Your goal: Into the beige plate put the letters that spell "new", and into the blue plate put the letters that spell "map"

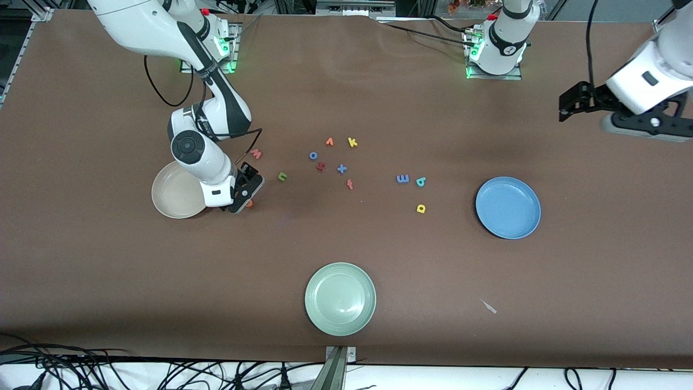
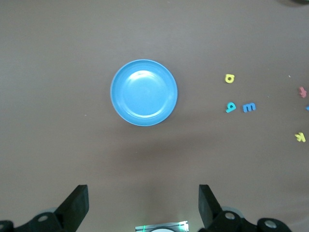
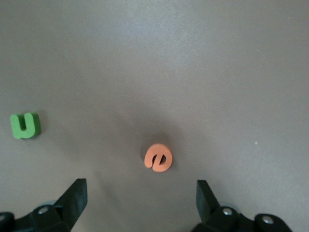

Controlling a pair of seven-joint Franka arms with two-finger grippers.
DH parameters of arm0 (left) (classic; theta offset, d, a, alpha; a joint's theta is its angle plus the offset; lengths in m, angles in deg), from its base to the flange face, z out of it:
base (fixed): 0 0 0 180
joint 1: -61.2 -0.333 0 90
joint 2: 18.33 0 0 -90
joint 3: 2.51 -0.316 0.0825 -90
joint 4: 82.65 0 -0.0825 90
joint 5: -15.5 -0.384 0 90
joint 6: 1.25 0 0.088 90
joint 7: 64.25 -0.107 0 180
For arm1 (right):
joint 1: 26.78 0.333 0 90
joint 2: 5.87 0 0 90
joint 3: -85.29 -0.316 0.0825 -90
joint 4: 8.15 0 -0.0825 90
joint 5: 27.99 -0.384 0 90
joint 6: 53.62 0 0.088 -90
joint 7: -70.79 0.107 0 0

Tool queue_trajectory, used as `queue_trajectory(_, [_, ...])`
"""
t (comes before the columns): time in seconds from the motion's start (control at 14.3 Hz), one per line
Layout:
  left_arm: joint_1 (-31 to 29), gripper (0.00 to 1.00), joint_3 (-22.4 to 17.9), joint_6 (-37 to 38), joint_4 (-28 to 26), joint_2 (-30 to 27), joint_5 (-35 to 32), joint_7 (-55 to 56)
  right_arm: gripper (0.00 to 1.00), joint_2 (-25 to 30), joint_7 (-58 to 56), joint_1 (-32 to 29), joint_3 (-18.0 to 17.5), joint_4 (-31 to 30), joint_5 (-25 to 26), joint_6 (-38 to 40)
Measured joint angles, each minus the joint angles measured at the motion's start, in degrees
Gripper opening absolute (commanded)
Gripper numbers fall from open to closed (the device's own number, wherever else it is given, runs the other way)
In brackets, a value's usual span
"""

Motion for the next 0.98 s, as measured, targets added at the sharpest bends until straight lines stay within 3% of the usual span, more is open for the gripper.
queue_trajectory(0.21, [0.9,1.0,1.8,0.1,-0.5,3.3,0.0,-0.1,1.0,-1.3,-1.7,-0.1,0.0,0.3,0.0,-0.6])
queue_trajectory(0.42, [3.6,1.0,3.6,-1.1,-0.6,10.7,0.1,0.5,0.94,-2.2,-3.2,-0.1,0.0,0.8,0.1,-1.2])
queue_trajectory(0.98, [11.7,1.0,3.9,-19.9,0.5,28.5,0.0,3.4,0.74,-3.7,-7.8,-0.1,0.0,2.0,0.1,-2.2])
